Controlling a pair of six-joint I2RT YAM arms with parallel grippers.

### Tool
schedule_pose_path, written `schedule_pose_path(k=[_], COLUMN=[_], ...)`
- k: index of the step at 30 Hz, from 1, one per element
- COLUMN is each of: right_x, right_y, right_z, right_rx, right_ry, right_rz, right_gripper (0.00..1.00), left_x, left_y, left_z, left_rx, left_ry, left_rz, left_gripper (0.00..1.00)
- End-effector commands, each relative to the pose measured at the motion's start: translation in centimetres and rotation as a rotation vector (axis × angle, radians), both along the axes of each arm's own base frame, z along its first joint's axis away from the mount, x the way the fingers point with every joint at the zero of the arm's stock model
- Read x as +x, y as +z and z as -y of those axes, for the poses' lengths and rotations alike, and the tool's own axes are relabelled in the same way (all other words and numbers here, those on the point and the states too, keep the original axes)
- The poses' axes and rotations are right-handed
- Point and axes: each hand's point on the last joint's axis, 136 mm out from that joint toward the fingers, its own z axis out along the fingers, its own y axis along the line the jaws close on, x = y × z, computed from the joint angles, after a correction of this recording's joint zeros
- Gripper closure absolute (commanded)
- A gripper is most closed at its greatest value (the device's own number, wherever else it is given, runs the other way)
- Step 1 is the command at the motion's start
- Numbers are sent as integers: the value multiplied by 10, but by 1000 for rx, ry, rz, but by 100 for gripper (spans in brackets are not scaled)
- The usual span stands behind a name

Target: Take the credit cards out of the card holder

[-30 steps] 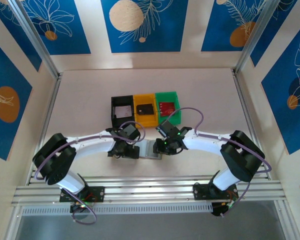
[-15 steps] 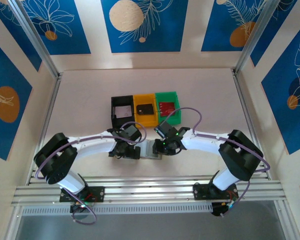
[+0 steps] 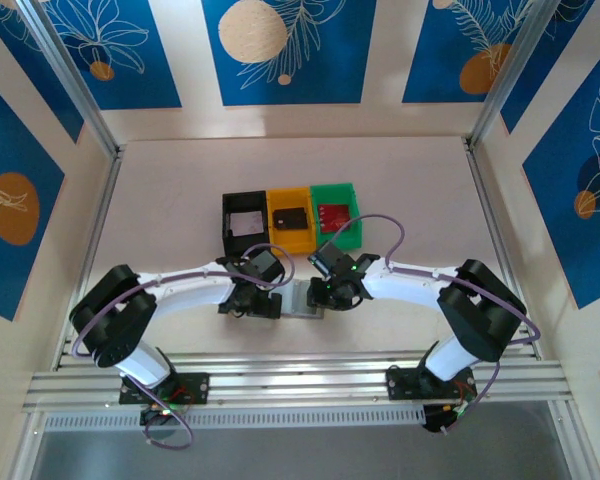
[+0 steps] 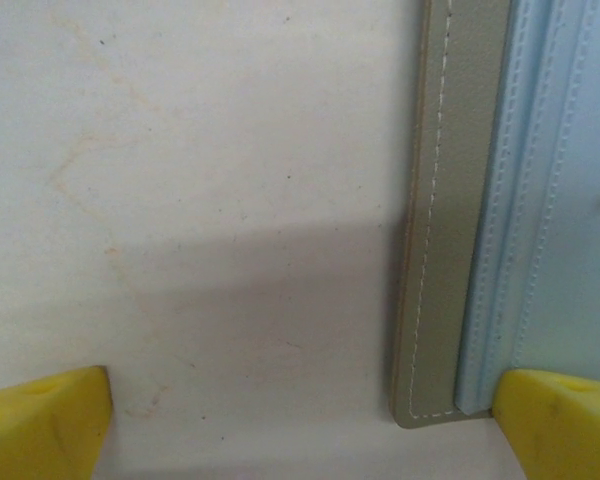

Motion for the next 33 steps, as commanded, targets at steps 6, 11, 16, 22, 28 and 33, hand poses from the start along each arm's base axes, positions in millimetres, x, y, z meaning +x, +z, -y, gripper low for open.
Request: schedule_pose_path(k=[6, 11, 16, 22, 28, 33], right_x=[1, 0, 0, -1, -1, 0], right_y=[-2, -6, -9, -10, -5, 0], right_z=[-1, -1, -3, -7, -13, -17], right_rx=[-21, -31, -27, -6, 30, 66], right_ry=[-7, -8, -4, 8, 29, 35], right_rz=[1, -9, -13, -15, -1, 16], right_gripper=[72, 72, 72, 76, 77, 77], left_x=[-18, -18, -19, -20, -20, -21], left_y=[-23, -23, -24, -26, -27, -28], left_z=[-10, -10, -8, -7, -5, -5], left_rx=[74, 74, 72, 70, 67, 68], left_ry=[-14, -15, -18, -19, -21, -24], left_rz=[-67, -68, -68, -75, -76, -77], left_gripper=[0, 0, 0, 0, 0, 0])
